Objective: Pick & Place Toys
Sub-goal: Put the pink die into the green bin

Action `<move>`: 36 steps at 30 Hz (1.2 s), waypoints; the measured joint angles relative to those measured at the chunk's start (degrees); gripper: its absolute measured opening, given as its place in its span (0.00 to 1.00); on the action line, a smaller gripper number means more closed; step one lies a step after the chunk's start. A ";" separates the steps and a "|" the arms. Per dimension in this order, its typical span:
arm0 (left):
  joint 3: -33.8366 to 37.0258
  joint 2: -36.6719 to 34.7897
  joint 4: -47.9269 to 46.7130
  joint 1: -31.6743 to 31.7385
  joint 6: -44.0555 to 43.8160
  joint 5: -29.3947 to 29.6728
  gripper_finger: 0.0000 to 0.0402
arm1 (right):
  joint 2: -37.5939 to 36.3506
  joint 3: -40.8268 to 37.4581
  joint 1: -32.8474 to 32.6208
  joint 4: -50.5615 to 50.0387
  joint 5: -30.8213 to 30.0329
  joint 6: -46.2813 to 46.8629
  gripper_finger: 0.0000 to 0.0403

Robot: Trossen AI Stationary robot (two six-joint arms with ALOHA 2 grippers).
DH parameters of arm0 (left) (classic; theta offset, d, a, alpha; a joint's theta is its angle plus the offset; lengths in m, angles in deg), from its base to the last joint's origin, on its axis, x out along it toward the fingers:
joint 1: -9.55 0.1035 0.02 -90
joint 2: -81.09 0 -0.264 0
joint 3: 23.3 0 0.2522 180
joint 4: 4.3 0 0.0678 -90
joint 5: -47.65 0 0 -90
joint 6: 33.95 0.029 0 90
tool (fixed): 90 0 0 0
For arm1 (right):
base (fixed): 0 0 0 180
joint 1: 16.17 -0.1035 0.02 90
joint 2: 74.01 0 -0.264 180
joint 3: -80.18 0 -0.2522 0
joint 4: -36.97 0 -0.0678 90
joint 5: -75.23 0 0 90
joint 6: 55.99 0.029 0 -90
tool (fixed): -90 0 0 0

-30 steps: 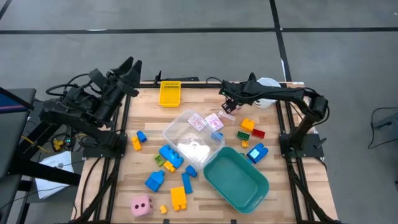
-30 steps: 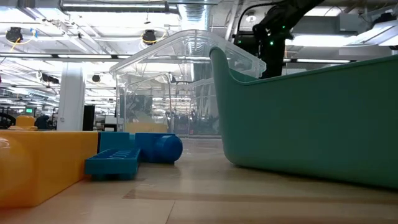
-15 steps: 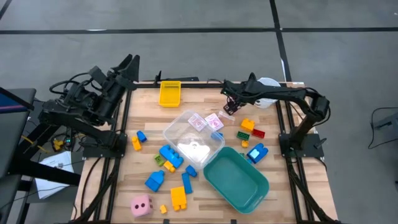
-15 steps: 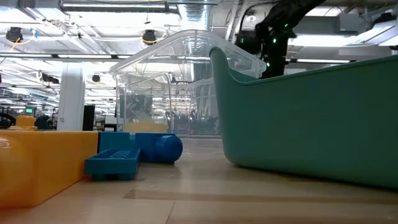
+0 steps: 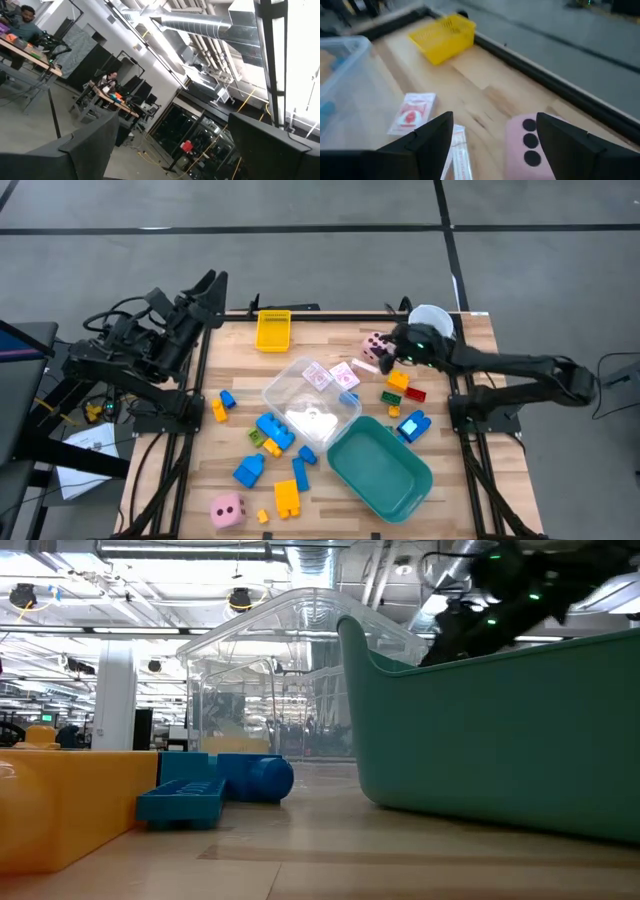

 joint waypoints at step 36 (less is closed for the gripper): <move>0.00 0.34 -6.02 0.15 -5.75 1.51 0.93 | 18.91 -4.59 10.21 21.51 5.50 -11.80 0.69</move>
